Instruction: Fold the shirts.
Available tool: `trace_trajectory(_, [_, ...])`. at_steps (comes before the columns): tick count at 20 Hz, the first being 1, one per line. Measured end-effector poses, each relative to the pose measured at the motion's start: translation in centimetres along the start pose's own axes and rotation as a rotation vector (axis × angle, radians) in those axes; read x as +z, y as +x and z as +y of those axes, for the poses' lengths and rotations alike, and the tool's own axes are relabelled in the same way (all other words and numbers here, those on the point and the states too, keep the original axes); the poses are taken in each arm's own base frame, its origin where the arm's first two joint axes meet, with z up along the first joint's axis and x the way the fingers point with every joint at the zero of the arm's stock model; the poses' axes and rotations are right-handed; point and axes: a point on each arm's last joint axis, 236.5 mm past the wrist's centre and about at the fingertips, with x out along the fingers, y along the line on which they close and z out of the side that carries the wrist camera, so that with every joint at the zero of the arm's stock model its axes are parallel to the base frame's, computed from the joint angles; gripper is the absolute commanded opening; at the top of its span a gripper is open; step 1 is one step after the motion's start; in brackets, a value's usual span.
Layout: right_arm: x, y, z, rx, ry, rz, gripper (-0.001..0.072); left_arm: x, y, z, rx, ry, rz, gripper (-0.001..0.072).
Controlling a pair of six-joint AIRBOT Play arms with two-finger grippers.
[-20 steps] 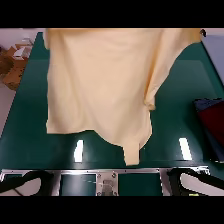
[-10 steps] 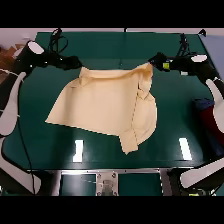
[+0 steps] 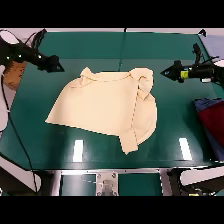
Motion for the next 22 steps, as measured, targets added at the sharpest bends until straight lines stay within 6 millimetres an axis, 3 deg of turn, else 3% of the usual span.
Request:
trace_trajectory(3, [-6.5,-1.5,-2.4,-0.081,0.084,0.068,0.0014,-4.4,-1.2,1.4,0.024,-0.07,0.095,0.0017])
trace_trajectory(6, [-13.2,-3.0,-5.3,-0.153,0.189,0.09,0.0024,-11.0,-2.7,3.7,0.077,-0.162,0.182,0.0017])
trace_trajectory(7, [-15.3,-3.3,-6.1,-0.173,0.226,0.102,0.0089,-13.3,-3.5,4.7,0.101,-0.197,0.19,0.0017])
trace_trajectory(9, [-18.6,-3.4,-7.5,-0.199,0.29,0.109,0.0318,-17.1,-4.3,6.2,0.129,-0.26,0.196,0.002])
trace_trajectory(10, [-20.3,-3.2,-8.1,-0.211,0.32,0.126,0.0362,-18.6,-4.6,7.1,0.147,-0.293,0.187,0.0023])
trace_trajectory(12, [-22.3,-2.7,-9.2,-0.231,0.365,0.128,0.0356,-20.7,-4.7,8.4,0.168,-0.346,0.173,0.0489])
trace_trajectory(14, [-23.7,-2.0,-10.0,-0.247,0.386,0.139,0.028,-21.7,-4.7,8.8,0.173,-0.378,0.157,0.05])
trace_trajectory(18, [-25.2,0.9,-9.5,-0.216,0.402,0.181,0.026,-21.7,-4.4,9.1,0.164,-0.417,0.113,0.05])
trace_trajectory(19, [-25.5,1.8,-9.2,-0.203,0.403,0.192,0.0176,-21.6,-4.4,9.1,0.162,-0.422,0.1,0.05])
trace_trajectory(20, [-25.6,2.5,-9.2,-0.2,0.398,0.199,0.0028,-21.5,-4.3,9.0,0.155,-0.426,0.095,0.05])
trace_trajectory(22, [-25.6,3.5,-9.0,-0.183,0.388,0.209,0.0014,-21.4,-4.3,9.1,0.155,-0.43,0.086,0.05])
